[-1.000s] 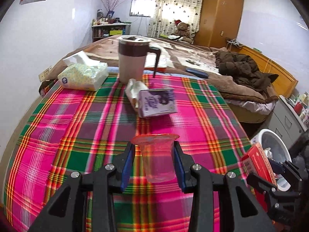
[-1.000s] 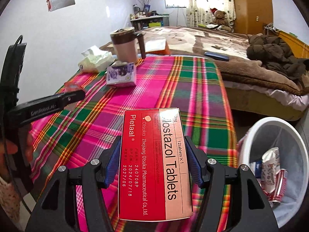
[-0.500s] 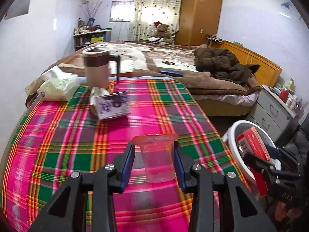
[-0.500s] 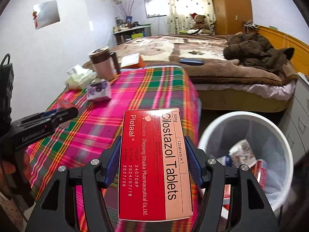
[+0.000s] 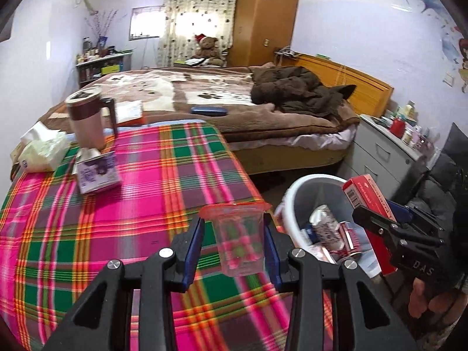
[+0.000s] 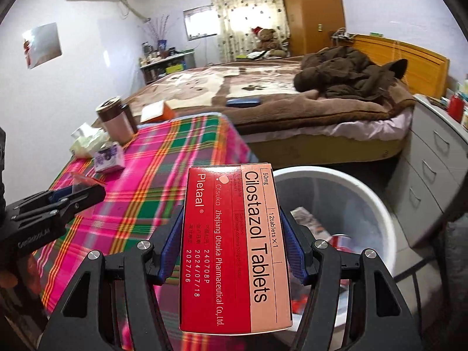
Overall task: Collect trash
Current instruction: 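Carry cup and box over the white bin and open both grippers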
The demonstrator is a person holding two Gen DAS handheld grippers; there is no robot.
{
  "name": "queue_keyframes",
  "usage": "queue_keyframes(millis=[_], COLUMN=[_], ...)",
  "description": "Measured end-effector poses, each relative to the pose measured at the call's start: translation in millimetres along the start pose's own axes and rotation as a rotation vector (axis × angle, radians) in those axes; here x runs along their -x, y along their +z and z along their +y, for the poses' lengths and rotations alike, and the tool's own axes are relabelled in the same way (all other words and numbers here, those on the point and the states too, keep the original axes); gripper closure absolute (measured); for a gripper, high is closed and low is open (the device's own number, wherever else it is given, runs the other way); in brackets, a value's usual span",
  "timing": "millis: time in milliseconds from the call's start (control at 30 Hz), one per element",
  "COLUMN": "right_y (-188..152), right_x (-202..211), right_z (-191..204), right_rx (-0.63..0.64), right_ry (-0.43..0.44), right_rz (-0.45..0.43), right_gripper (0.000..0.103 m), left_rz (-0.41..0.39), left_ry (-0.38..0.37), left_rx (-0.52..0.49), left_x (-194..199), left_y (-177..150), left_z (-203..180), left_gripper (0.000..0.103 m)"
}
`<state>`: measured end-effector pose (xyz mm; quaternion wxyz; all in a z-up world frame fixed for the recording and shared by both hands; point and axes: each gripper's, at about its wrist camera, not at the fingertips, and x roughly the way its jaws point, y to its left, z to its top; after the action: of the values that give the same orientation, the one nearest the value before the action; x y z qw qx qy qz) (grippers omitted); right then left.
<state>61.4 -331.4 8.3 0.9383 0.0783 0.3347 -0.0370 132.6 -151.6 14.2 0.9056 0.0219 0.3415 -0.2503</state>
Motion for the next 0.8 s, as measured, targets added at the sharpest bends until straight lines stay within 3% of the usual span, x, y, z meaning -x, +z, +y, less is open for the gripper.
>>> queue_keyframes(millis=[467, 800], right_y=[-6, -11], right_x=[4, -15], right_z=[-60, -93], right_rx=[-0.075, -0.108], right_ry=[-0.112, -0.146], right_rz=[0.019, 0.091], right_gripper=[0.040, 0.040], left_rz=[0.048, 0.103], left_ry=[-0.120, -0.142], left_rx=[-0.082, -0.123], left_x=[-28, -56], left_y=[2, -4], left_z=[-75, -109], left_gripper=[0.062, 0.062])
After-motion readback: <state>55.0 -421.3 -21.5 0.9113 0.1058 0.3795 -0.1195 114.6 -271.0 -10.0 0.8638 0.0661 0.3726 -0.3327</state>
